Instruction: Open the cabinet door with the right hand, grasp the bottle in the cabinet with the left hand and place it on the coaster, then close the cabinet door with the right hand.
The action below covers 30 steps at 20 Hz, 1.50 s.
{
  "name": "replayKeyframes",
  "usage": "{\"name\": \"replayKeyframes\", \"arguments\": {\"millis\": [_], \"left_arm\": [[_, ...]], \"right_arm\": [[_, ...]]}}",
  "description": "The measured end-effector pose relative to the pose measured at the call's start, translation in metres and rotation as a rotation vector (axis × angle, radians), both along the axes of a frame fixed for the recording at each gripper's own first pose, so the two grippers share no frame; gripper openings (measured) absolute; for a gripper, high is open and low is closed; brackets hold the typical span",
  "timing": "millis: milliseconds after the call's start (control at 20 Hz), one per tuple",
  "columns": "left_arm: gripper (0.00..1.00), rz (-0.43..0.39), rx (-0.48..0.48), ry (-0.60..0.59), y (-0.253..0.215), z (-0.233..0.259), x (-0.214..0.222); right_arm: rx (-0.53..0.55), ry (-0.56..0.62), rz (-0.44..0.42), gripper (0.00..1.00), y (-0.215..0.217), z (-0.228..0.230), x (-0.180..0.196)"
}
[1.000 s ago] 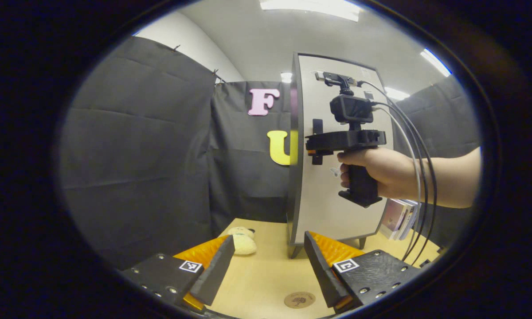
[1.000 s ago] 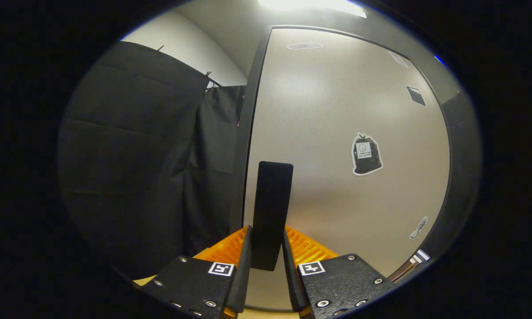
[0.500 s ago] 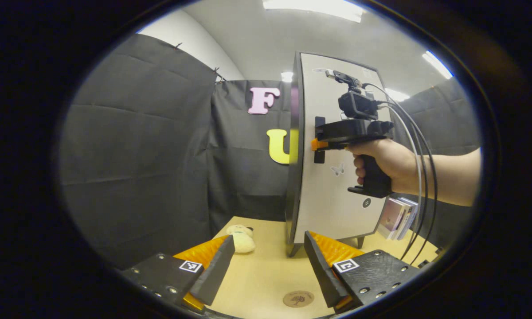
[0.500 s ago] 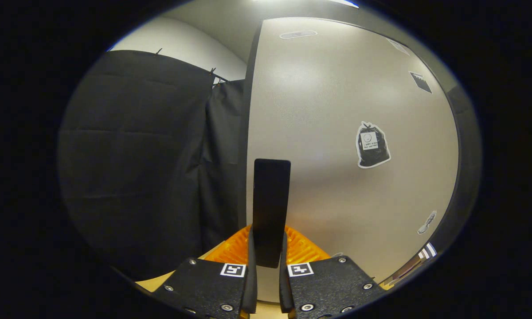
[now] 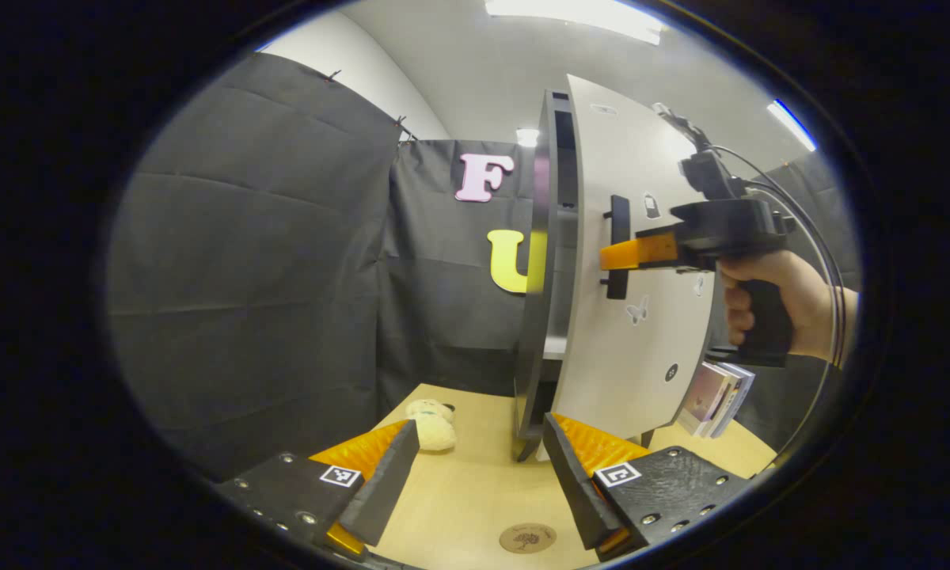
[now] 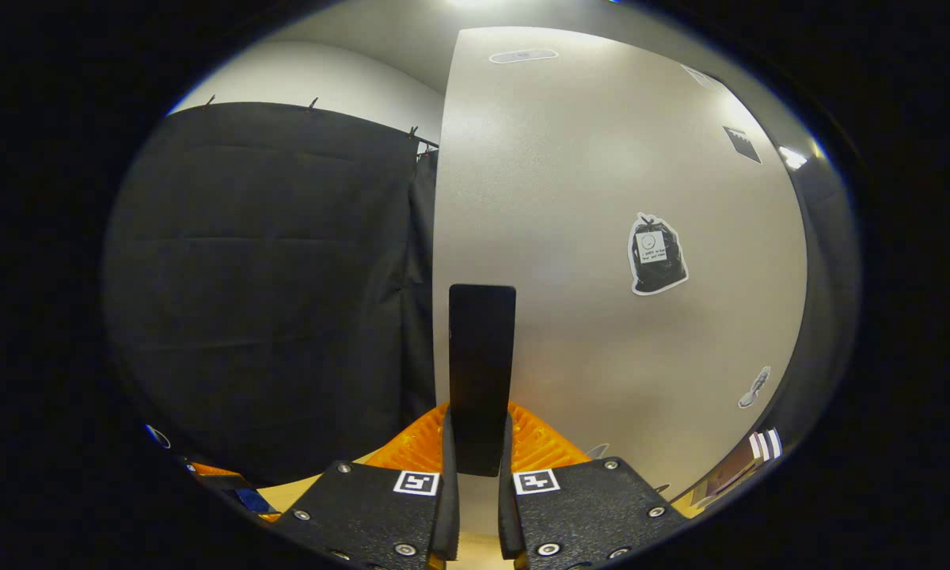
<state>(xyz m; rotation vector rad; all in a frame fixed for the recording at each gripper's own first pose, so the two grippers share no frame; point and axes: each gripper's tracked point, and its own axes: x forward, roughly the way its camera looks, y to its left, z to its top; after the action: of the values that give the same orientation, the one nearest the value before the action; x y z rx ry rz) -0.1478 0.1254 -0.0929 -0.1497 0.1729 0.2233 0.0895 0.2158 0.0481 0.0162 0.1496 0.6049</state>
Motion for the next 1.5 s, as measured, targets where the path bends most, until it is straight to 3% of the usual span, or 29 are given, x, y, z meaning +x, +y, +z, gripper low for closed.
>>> {"name": "replayKeyframes", "arguments": {"millis": [450,650,850,1000,1200,1500], "left_arm": [[0.94,0.099,0.067,0.024,0.003,0.019,0.001],[0.91,0.115,0.088,0.018,-0.017,0.032,0.009],[0.94,0.109,0.064,0.014,-0.041,0.036,0.012],[0.94,0.135,0.036,-0.017,-0.055,0.048,0.016],[0.91,0.093,0.015,-0.025,-0.087,0.052,0.038],[0.91,0.008,0.102,-0.042,-0.145,0.074,0.08]], "right_arm": [[0.051,0.034,0.186,0.2,-0.02,0.003,-0.03],[0.061,0.048,0.26,0.2,-0.031,0.001,-0.034],[0.071,0.058,0.315,0.2,-0.046,0.0,-0.038],[0.078,0.058,0.288,0.2,-0.059,-0.002,-0.038],[0.092,0.06,0.213,0.2,-0.082,0.0,-0.045],[0.106,0.049,0.003,0.19,-0.111,0.0,-0.041]]}}
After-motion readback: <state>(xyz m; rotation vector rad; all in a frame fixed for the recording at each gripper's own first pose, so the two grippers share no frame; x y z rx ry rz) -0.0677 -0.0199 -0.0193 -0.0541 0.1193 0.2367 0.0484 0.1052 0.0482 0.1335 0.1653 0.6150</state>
